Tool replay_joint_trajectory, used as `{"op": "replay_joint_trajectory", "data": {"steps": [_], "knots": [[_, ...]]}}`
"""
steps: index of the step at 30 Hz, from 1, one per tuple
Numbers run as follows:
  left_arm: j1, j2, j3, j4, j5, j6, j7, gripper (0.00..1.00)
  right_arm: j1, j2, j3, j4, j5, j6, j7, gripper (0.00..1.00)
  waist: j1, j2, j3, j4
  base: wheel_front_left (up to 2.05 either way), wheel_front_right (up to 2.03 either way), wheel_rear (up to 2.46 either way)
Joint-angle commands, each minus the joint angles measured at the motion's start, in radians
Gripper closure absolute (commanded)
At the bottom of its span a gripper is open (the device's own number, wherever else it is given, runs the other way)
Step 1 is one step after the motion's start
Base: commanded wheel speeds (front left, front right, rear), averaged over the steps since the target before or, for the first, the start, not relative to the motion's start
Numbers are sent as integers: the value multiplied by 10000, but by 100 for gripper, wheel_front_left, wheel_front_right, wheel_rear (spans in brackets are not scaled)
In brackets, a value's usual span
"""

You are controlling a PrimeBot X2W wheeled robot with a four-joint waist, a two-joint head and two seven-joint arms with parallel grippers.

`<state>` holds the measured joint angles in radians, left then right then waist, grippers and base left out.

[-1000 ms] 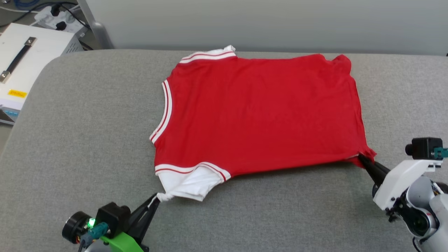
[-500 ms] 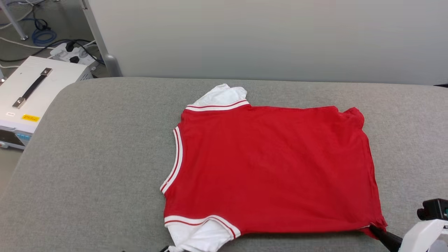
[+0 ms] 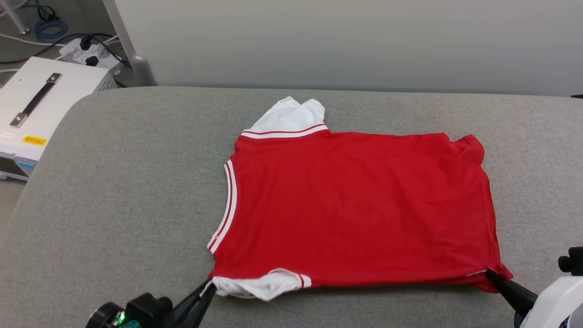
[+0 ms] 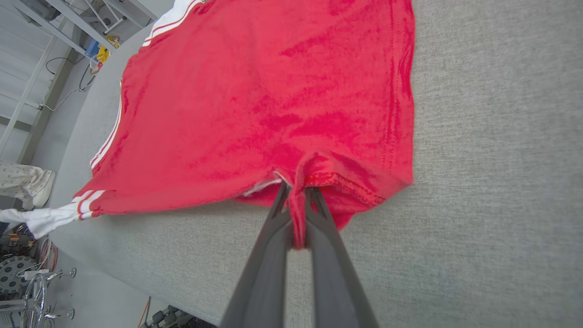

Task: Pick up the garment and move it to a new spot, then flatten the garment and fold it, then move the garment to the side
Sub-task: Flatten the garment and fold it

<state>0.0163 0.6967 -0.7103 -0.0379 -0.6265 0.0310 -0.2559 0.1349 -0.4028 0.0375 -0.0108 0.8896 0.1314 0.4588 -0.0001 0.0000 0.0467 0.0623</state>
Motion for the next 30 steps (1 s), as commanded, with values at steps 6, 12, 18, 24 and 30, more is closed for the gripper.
{"op": "replay_joint_trajectory", "data": {"steps": [6, 12, 18, 24, 30], "knots": [[-1113, -662, 668, 511, -161, -84, -55, 100, -680, 334, -389, -283, -437, -7, 128, 100, 1, 0, 512, -4, 0, 0, 0], [-1990, -1228, 1117, 1424, -134, -214, -57, 100, -1529, 519, -350, 17, -971, -7, 236, 100, 1, 0, 992, -65, 0, 0, 0], [-2867, -1658, 1188, 2443, 89, -568, -58, 100, -2441, 697, -282, 575, -1410, -7, 275, 100, 1, 0, 1465, -109, 0, 0, 0], [-3656, -1971, 994, 3609, 375, -907, -58, 100, -3054, 719, -86, 1144, -1967, -7, 137, 100, 1, 0, 1811, -137, 0, 0, 0], [-4237, -2318, 908, 4586, 560, -1175, -58, 100, -3391, 871, -101, 1631, -2217, -7, -182, 100, 1, 0, 2000, -167, 0, 0, 0]]}}
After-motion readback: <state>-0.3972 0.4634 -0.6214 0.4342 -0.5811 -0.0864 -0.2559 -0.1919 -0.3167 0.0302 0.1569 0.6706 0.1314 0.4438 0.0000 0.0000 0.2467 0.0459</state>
